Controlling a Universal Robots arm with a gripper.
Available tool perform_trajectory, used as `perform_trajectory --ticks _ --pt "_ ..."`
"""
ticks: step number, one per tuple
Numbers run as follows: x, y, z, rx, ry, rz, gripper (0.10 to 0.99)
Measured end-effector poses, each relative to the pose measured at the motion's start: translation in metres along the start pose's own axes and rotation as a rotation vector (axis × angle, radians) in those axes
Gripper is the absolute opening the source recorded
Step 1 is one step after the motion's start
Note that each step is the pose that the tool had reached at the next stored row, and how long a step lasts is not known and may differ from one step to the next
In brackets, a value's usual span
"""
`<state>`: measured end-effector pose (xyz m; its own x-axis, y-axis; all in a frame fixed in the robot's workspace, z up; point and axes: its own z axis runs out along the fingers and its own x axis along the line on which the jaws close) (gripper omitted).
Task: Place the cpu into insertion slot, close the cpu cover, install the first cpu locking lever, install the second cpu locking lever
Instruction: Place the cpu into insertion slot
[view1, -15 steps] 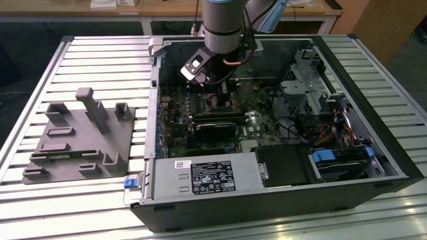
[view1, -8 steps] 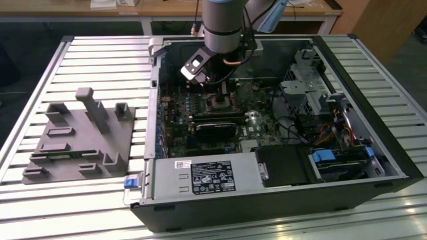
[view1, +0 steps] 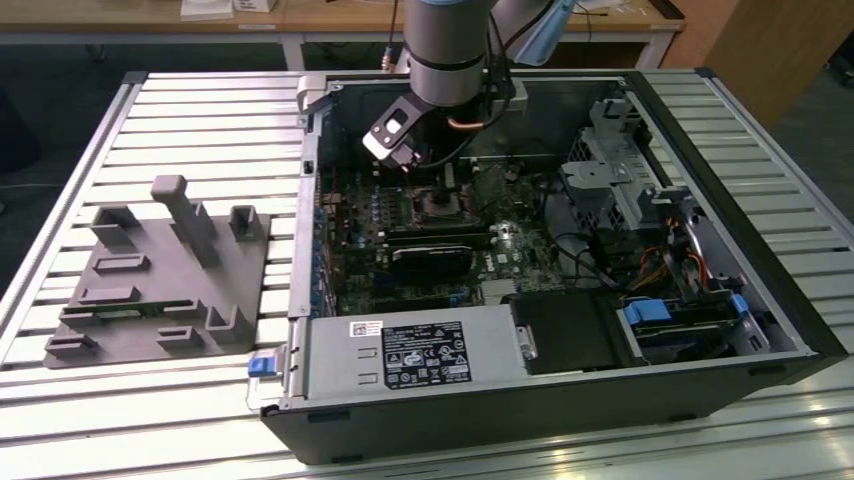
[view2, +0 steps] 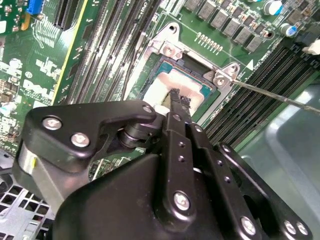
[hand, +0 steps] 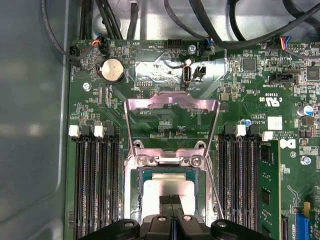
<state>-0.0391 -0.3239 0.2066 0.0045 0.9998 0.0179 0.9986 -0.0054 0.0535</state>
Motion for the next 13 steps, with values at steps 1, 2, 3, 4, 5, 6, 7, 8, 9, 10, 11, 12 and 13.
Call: perform_trajectory --ticks 1,2,3,4,5,6,7,8,9,10,11,12,13 --pt "0.0 0.001 0.0002 0.0 0.0001 0.0 0.106" --pt "0.0 0.0017 0.0004 0.0 0.0001 0.0 0.106" --pt "0.0 0.0019 0.001 0.0 0.0001 0.0 0.106" --pt "0.0001 0.0019 0.002 0.0 0.0001 0.0 0.106" --pt "0.0 0.0018 0.0032 0.0 0.0 0.0 0.106" --pt "0.0001 0.0018 0.0044 0.0 0.0002 0.0 0.106" --pt "0.0 0.0017 0.0048 0.0 0.0 0.0 0.106" --pt "0.0 0.0017 0.0048 0.0 0.0 0.0 0.106" --pt "0.0 0.0017 0.0048 0.0 -0.0001 0.0 0.106" --pt "0.0 0.0017 0.0048 0.0 -0.0002 0.0 0.106" --pt "0.0 0.0017 0.005 0.0 0.0001 0.0 0.106" --pt "0.0001 0.0017 0.0055 0.0 0.0003 0.0 0.106" --pt "0.0001 0.0017 0.006 0.0 0.0003 0.0 0.106"
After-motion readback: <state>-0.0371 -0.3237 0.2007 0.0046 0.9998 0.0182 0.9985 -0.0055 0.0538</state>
